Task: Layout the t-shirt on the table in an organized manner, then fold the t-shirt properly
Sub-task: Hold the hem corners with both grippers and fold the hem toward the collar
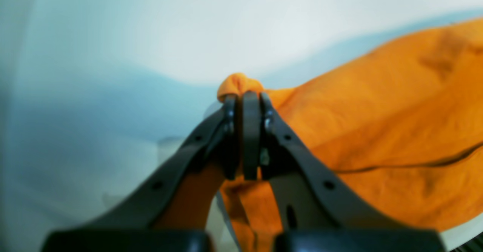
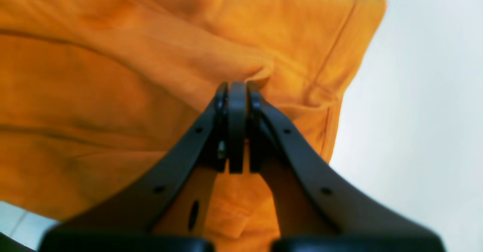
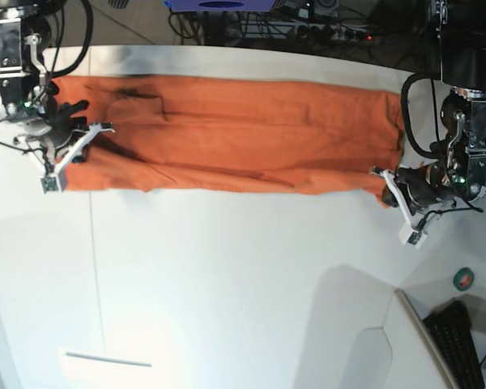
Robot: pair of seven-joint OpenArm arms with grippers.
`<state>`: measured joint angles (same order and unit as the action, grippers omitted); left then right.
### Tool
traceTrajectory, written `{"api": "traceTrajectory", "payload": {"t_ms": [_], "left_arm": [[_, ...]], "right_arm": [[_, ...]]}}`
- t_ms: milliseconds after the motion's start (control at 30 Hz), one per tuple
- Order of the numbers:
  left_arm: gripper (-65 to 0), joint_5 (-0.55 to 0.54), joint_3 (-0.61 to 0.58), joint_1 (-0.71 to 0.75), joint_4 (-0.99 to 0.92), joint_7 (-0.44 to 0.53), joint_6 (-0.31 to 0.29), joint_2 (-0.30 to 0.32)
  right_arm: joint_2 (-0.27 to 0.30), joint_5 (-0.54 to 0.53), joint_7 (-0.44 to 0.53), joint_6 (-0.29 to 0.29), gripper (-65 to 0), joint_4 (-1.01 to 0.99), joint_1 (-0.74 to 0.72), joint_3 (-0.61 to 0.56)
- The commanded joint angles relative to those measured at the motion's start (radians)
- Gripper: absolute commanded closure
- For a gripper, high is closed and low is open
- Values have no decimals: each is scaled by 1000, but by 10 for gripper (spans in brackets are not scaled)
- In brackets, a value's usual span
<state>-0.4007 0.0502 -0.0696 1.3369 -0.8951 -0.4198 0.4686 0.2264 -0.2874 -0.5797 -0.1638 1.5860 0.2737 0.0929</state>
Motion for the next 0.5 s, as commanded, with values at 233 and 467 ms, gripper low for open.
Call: {"api": "traceTrajectory", "payload": {"t_ms": [233, 467], "left_arm": [[0, -4, -52, 44, 19, 8, -1, 72], [0, -4, -79, 115, 11, 15, -1, 81]], "right_arm": [[5, -8, -50, 0, 0, 55, 11, 86], [3, -8, -98, -3, 0, 55, 17, 89]]}}
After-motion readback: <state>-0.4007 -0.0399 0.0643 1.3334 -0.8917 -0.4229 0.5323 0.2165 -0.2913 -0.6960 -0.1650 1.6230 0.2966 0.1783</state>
